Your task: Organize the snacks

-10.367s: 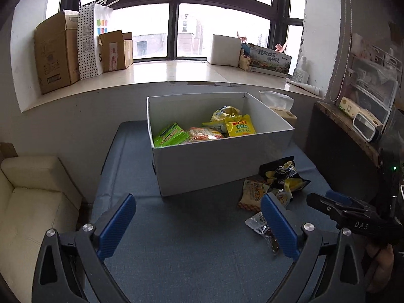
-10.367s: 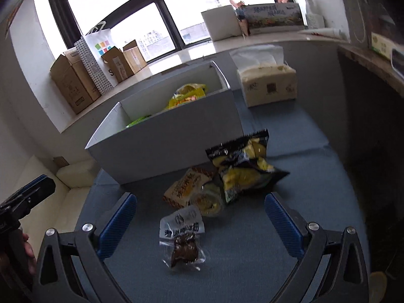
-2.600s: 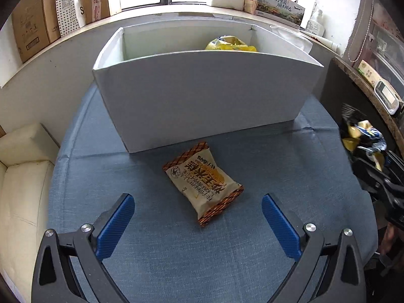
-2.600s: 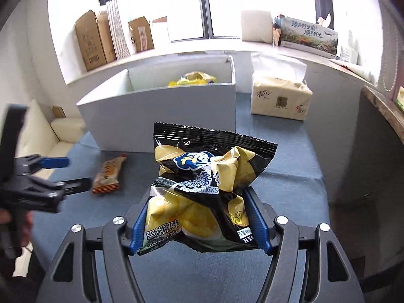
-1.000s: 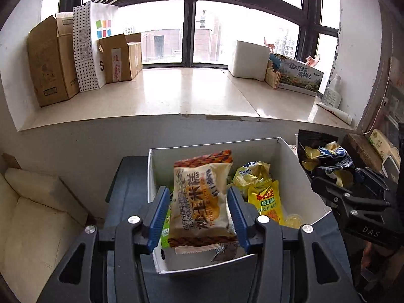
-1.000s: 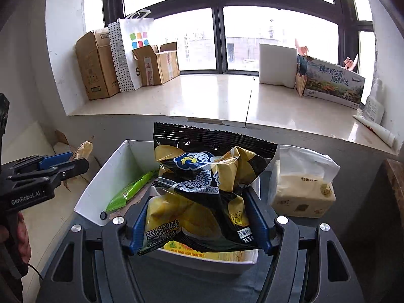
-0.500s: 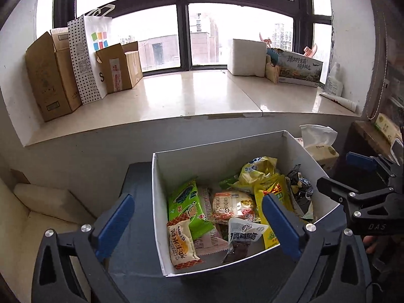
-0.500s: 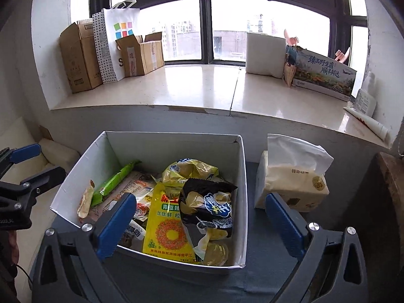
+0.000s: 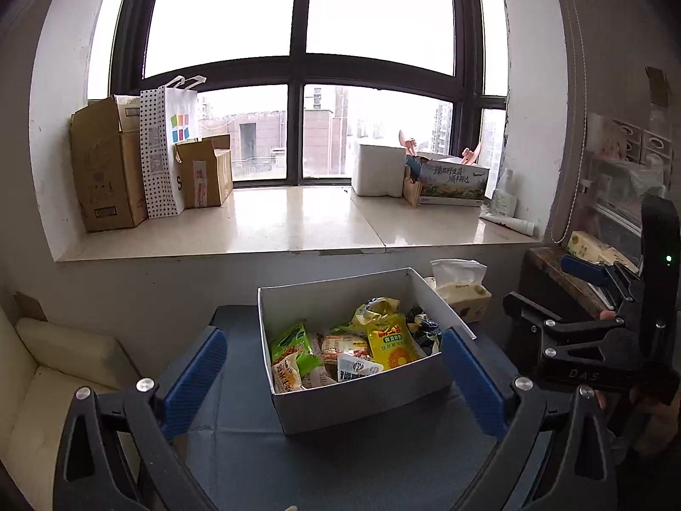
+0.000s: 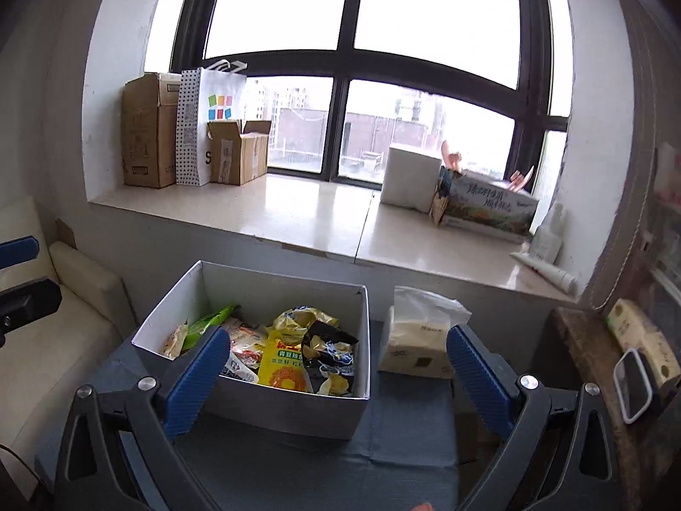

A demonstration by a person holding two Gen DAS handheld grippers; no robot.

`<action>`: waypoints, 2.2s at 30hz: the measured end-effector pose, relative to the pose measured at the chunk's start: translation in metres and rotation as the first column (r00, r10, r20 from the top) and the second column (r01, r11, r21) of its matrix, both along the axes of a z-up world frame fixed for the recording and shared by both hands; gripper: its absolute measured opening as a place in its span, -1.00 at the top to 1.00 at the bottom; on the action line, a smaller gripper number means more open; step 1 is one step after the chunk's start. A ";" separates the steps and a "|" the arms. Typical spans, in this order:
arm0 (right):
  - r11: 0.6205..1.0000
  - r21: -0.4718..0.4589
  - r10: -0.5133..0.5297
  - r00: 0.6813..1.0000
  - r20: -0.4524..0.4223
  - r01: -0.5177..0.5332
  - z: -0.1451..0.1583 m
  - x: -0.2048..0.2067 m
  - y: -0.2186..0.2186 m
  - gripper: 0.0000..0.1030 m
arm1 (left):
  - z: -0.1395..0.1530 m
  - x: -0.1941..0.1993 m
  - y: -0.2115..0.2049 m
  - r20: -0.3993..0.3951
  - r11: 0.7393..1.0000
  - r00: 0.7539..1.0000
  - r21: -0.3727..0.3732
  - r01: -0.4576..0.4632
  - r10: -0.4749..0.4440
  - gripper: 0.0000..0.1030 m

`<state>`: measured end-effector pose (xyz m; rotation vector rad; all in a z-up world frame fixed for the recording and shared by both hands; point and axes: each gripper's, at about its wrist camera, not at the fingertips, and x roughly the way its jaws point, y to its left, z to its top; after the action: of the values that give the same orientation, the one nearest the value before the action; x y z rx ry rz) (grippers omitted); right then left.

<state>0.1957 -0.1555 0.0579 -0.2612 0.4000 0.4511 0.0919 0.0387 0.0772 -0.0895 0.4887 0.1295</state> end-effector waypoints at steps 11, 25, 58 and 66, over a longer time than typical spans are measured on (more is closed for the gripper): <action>0.983 0.158 0.118 0.984 -0.132 -0.097 -0.007 -0.080 -0.024 -1.00 | -0.007 -0.068 -0.023 -0.028 0.999 0.999 -0.037 0.021 -0.022 -1.00; 0.978 0.197 0.109 0.968 -0.228 -0.064 -0.033 -0.092 -0.032 -1.00 | -0.034 -0.073 -0.032 -0.083 0.998 0.996 -0.054 0.023 -0.028 -1.00; 0.979 0.197 0.104 0.970 -0.219 -0.061 -0.029 -0.095 -0.033 -1.00 | -0.043 -0.066 -0.027 -0.108 0.997 0.994 -0.081 0.012 -0.021 -1.00; 0.979 0.196 0.105 0.970 -0.221 -0.061 -0.030 -0.095 -0.032 -1.00 | -0.043 -0.066 -0.028 -0.115 0.997 0.993 -0.075 0.013 -0.021 -1.00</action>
<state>0.1007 -0.1876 0.0280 -0.0411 0.5714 0.6012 0.0260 0.0103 0.0338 -0.1512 0.6097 0.1003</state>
